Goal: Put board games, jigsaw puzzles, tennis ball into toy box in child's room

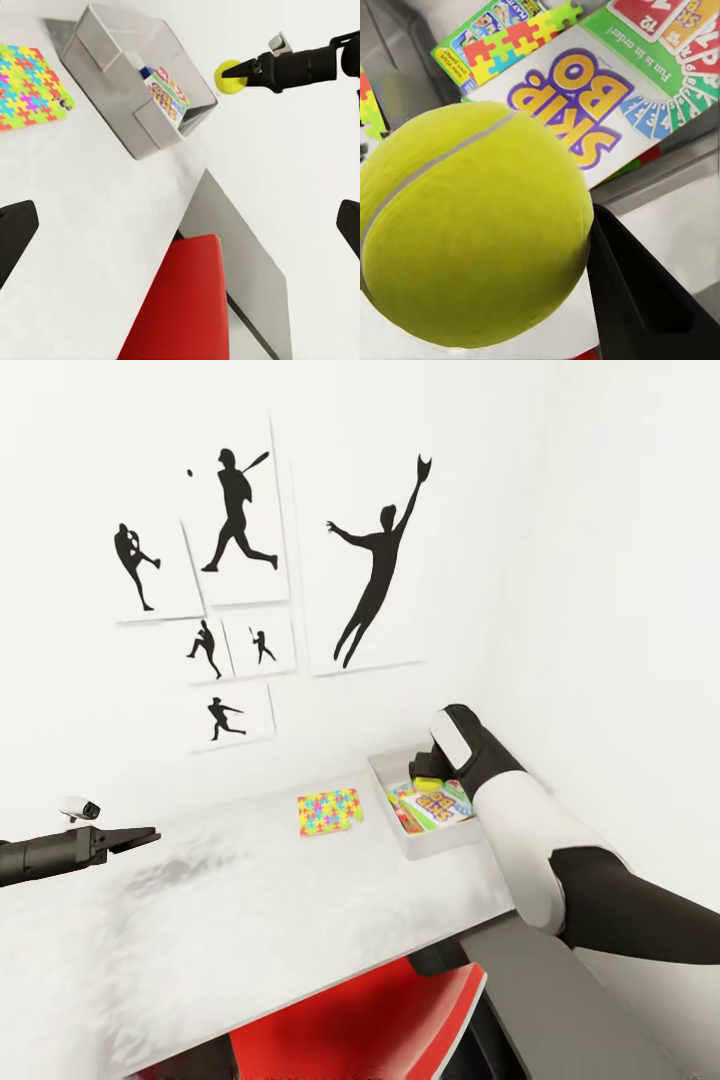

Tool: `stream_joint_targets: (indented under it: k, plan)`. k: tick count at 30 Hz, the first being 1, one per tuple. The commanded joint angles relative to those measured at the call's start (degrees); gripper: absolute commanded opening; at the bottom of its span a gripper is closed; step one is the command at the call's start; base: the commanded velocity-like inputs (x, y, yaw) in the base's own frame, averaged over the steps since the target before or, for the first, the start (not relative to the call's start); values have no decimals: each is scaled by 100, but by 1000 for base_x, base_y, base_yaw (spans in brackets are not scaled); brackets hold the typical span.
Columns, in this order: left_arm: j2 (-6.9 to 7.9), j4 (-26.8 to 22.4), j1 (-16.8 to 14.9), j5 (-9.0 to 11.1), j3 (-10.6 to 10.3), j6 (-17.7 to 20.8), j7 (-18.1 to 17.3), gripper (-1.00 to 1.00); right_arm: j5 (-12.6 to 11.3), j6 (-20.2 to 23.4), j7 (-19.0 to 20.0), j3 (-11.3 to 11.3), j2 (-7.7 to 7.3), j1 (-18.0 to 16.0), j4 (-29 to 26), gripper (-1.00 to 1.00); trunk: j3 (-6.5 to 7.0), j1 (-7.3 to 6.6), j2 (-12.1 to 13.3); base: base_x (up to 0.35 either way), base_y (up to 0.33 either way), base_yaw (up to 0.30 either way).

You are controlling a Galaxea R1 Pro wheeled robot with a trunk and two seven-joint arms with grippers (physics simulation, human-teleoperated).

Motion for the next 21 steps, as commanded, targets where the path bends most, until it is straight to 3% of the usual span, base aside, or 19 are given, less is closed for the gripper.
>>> stream_joint_targets:
  k: [1, 21]
  plan:
    - [2, -1, -5, 1, -3, 61, -21, 100, -65, 11, -74, -5, 2, -24, -4, -100, -22, 3, -13, 0, 0, 0]
    - [2, -1, -5, 7, -6, 61, -21, 100, -54, -8, -83, -5, 2, -52, 15, -100, -211, 3, -13, 0, 0, 0]
